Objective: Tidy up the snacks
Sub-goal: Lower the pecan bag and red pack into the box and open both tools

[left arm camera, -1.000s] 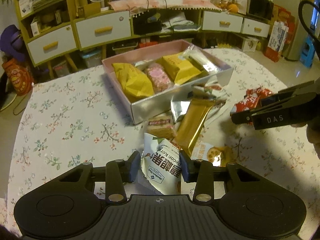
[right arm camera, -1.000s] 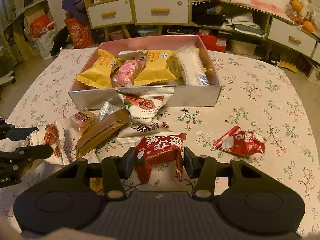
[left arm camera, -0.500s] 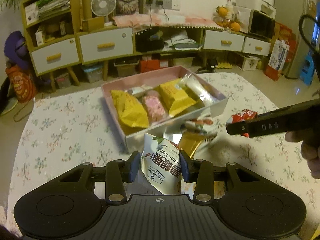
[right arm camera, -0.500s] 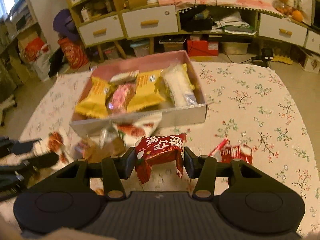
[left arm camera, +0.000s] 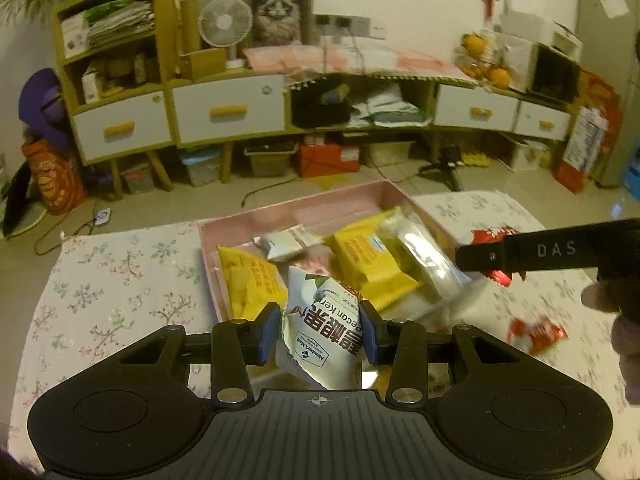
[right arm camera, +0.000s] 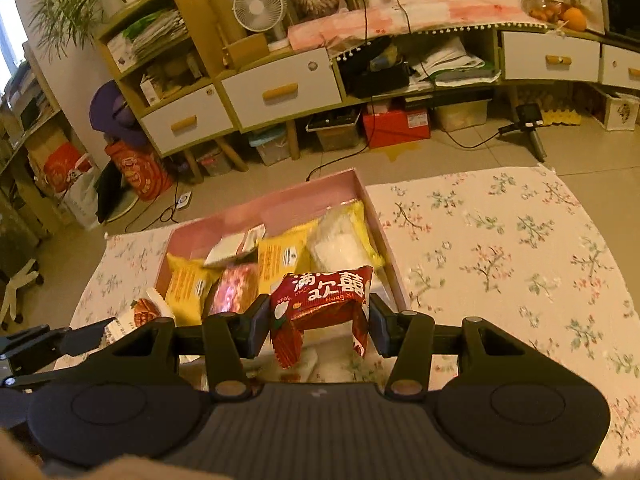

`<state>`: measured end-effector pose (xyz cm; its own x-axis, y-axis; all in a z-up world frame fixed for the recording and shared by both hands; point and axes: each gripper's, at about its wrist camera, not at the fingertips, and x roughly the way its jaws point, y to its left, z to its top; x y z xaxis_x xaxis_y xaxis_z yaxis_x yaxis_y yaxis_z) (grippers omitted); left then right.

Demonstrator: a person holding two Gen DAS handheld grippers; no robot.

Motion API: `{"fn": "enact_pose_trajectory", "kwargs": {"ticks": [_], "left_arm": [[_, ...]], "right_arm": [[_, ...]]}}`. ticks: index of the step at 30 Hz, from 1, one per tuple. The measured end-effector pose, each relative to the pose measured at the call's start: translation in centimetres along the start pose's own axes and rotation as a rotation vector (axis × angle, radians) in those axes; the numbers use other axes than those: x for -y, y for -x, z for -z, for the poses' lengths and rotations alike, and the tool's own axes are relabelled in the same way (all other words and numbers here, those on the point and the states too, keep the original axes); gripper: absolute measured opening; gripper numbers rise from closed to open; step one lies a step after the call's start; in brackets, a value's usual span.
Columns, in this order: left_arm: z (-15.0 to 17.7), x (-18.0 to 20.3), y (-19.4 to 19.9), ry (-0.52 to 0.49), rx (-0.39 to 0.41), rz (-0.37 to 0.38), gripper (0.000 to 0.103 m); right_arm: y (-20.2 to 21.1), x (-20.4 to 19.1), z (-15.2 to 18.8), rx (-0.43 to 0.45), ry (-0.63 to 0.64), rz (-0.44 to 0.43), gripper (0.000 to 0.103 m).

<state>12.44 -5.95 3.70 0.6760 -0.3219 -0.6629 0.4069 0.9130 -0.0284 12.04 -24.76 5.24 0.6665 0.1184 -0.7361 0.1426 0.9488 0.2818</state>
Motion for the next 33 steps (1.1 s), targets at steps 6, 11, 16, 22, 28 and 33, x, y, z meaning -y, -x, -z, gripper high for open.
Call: {"fn": "enact_pose_trajectory", "kwargs": {"ticks": [6,11,16,22,28,33], "left_arm": [[-0.3,0.2,-2.4,0.003,0.011,-0.035,0.039],[-0.2,0.2,-3.5,0.018,0.024,-0.047,0.040],[-0.1,0.1,-4.3,0.032,0.039,-0.064,0.040],[-0.1,0.4,-4.8,0.025,0.055,-0.078,0.043],[0.0,0.9,-4.6,-0.018,0.049,-0.095,0.054],[0.2,0.9,-3.9,-0.003,0.039,-0.100,0.069]], "right_arm": [[-1.8,0.0,-0.4,-0.026,-0.027,0.000,0.047],[-2.9,0.2,-0.4,-0.047,-0.053,0.006,0.047],[-3.4,0.2,-0.2,-0.056,-0.091,-0.009,0.048],[-3.1,-0.1,-0.1,-0.038,-0.113,0.006,0.059],[-2.3,0.0,-0.6,-0.023,-0.129,0.006,0.069],[-1.4,-0.1,-0.5,-0.012,-0.110,0.009,0.075]]}}
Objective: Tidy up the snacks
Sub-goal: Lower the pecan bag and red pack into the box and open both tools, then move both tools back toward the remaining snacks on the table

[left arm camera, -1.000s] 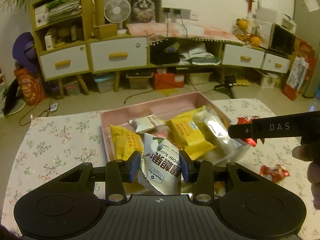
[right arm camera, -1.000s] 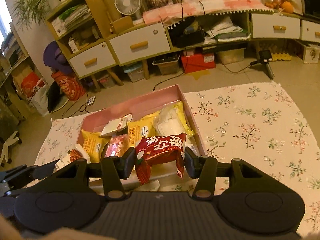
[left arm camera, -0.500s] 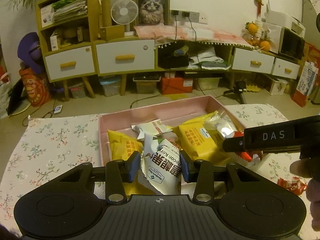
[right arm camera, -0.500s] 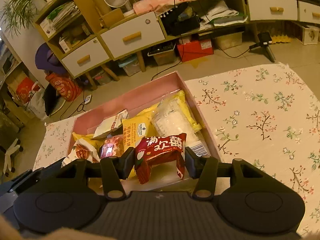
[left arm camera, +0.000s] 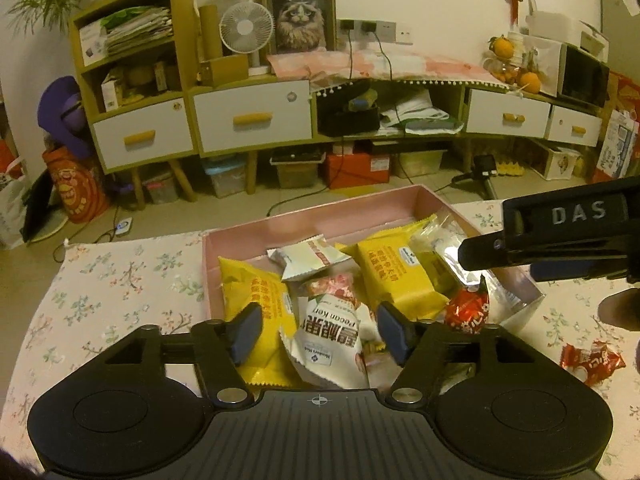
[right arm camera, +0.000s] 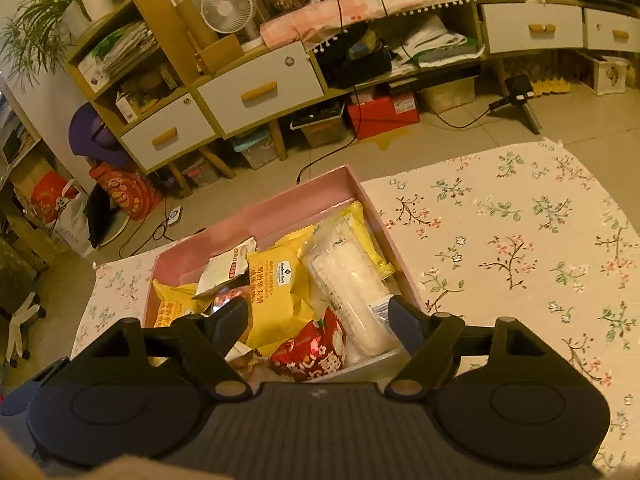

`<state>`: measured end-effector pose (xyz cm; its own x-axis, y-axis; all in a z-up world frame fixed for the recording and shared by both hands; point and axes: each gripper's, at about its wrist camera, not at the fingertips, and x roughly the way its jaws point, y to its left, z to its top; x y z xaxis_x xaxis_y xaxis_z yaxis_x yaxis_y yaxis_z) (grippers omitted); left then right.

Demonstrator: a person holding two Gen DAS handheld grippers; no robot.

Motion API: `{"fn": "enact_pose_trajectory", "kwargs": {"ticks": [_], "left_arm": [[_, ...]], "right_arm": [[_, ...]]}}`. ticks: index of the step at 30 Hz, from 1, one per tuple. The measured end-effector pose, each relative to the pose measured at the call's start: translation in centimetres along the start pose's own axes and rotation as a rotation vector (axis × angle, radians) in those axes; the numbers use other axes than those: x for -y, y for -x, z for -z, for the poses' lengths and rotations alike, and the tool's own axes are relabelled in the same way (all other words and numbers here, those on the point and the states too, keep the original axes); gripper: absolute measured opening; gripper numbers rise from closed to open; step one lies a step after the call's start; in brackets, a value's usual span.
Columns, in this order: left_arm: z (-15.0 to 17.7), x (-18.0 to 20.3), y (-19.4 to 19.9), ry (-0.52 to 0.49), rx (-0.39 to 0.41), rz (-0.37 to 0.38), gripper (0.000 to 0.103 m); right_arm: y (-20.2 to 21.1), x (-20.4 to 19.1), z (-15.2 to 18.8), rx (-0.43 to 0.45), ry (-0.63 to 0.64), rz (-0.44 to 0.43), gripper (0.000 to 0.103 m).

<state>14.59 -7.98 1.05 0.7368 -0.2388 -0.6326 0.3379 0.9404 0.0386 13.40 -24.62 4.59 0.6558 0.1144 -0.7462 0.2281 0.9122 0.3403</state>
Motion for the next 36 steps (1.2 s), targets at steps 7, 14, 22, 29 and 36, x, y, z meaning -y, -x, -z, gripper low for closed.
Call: {"fn": "enact_pose_trajectory", "kwargs": {"ticks": [7,14,22,29,36], "left_arm": [[1.1,0.0,1.5,-0.007,-0.038,-0.002,0.075],[2.6,0.2,3.8,-0.018,-0.068,0.022,0.083],[4.0,0.0,5.7,-0.040,-0.114,0.015,0.088],[4.9,-0.7,7.2,-0.029,-0.152,0.013,0.093],[6.7,-1.5,8.5,-0.004,-0.169,0.023,0.097]], "right_arm": [[1.4,0.0,0.8,0.006,0.036,0.023,0.082],[2.8,0.1,2.0,-0.002,0.079,0.041,0.091],[4.3,-0.3,3.5,-0.021,0.153,0.059,0.097],[5.6,-0.5,4.9,0.010,0.216,0.096,0.101],[6.1,0.3,6.7,0.016,0.236,0.103,0.103]]}}
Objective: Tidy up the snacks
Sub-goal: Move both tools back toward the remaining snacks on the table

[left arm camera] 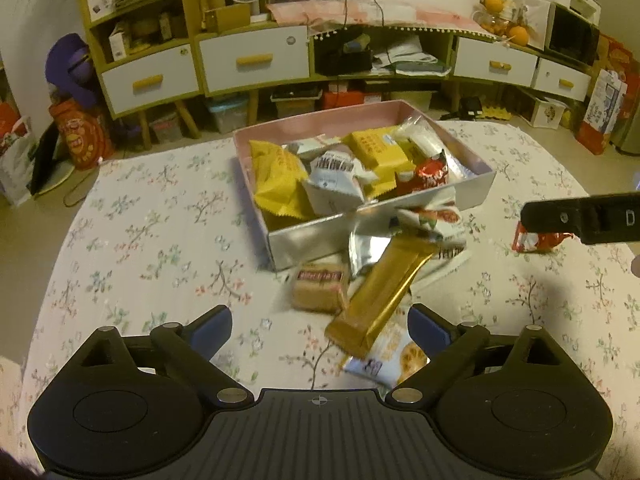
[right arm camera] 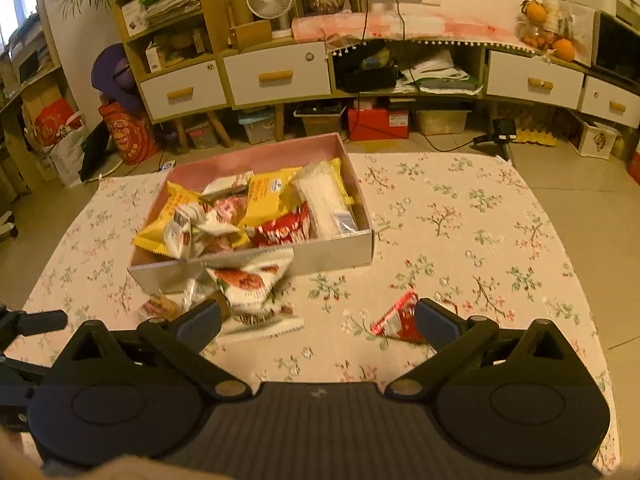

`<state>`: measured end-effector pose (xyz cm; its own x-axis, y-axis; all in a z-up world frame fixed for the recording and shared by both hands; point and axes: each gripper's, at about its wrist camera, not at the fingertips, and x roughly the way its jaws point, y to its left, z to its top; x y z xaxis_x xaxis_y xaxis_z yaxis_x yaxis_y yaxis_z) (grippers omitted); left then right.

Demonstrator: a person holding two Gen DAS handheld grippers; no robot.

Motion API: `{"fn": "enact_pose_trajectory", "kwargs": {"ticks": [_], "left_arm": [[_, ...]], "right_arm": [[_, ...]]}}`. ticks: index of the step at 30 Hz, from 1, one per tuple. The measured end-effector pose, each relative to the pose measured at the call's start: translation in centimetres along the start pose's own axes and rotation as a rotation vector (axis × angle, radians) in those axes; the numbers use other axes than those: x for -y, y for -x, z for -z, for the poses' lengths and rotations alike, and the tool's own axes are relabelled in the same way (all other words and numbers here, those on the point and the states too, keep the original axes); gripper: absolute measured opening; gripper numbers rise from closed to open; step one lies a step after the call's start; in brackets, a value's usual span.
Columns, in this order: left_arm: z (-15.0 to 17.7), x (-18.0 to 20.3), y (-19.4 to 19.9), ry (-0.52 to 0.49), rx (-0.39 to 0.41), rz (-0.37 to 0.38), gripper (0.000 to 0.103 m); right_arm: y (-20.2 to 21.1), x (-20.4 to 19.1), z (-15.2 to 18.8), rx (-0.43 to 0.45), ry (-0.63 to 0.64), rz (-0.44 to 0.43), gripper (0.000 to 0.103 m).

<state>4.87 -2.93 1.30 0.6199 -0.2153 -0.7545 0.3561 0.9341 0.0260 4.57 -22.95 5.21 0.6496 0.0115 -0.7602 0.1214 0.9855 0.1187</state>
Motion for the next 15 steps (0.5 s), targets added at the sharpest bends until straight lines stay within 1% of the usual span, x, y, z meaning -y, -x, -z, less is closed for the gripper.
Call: {"fn": "enact_pose_trajectory", "kwargs": {"ticks": [5,7,9,11,15], "left_arm": [[1.6,-0.3,0.2,0.028,0.005,0.006,0.098],[2.1,-0.1,0.1,0.011,0.005,0.003,0.098],[2.5,0.1,0.1,0.005,-0.010,-0.003,0.098],[2.9,0.0,0.1,0.037,-0.019,0.010,0.098],[3.5,0.3,-0.4,0.114,-0.059,0.043,0.098]], "right_arm": [[0.2,0.5,1.5,-0.001,0.034,0.019,0.103],[0.4,0.8,2.3,0.001,0.040,0.026,0.103],[0.2,1.2,3.0,-0.018,0.039,0.024,0.103],[0.0,1.5,3.5,-0.042,0.054,0.016,0.103],[-0.5,2.3,4.3,-0.054,0.112,0.019,0.103]]}}
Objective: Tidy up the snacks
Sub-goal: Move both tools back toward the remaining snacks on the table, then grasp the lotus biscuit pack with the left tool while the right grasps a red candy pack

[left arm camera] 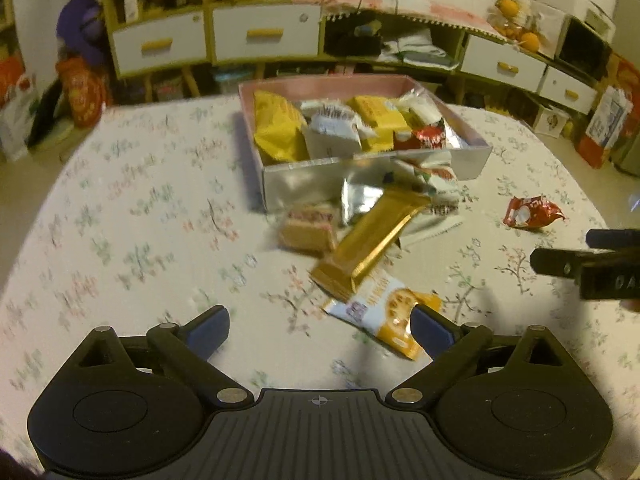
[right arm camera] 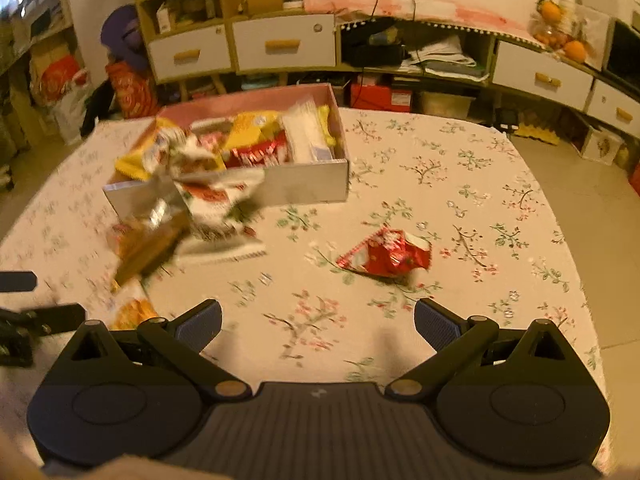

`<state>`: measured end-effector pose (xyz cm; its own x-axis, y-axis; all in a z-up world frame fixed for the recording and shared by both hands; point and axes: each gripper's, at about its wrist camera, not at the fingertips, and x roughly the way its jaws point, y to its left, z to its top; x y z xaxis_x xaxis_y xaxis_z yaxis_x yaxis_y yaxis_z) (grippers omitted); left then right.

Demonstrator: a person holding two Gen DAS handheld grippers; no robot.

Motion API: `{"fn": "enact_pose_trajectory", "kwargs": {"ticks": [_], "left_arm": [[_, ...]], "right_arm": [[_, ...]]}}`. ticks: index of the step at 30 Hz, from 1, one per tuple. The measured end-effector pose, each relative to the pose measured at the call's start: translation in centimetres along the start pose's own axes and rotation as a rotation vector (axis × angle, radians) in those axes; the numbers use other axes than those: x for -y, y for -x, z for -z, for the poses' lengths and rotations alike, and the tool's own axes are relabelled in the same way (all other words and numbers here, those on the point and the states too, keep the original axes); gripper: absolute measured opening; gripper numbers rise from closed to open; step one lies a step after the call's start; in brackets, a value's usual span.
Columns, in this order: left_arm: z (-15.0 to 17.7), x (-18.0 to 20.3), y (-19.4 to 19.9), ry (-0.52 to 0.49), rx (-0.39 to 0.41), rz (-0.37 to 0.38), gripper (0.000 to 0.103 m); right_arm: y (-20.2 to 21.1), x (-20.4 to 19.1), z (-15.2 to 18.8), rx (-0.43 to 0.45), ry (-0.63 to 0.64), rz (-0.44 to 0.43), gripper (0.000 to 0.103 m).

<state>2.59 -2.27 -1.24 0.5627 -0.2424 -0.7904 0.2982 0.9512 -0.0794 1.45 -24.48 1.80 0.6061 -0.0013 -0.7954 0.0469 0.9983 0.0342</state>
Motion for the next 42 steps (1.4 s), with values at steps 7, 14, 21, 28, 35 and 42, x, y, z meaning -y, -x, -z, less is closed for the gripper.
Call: {"fn": "enact_pose_trajectory", "kwargs": {"ticks": [7,14,21,28,35,42], "left_arm": [[0.5,0.9,-1.9,0.180,-0.083,0.004,0.098],[0.6,1.3,-3.3,0.343,-0.109,-0.058,0.097],[0.4,3.4,-4.2,0.303,-0.079,-0.147,0.095],[0.8,5.1,-4.0,0.206,-0.047,-0.161,0.076],[0.4,4.4,-3.7,0.177,-0.035,-0.110,0.051],[0.5,2.9,-3.5,0.118,-0.037,-0.032,0.037]], "right_arm": [[-0.8,2.5,-0.1,0.023,0.000,0.022,0.103],[-1.3,3.8,-0.1,0.069,0.250,0.006,0.103],[-4.2,5.4,-0.9,0.047,0.194,-0.024,0.102],[-5.3,5.1,-0.6,0.074,0.167,-0.049,0.096],[-4.8,4.3,-0.8,0.098,0.137,-0.079,0.075],[-4.2,3.5,-0.6,0.101,0.154,-0.076,0.054]]}}
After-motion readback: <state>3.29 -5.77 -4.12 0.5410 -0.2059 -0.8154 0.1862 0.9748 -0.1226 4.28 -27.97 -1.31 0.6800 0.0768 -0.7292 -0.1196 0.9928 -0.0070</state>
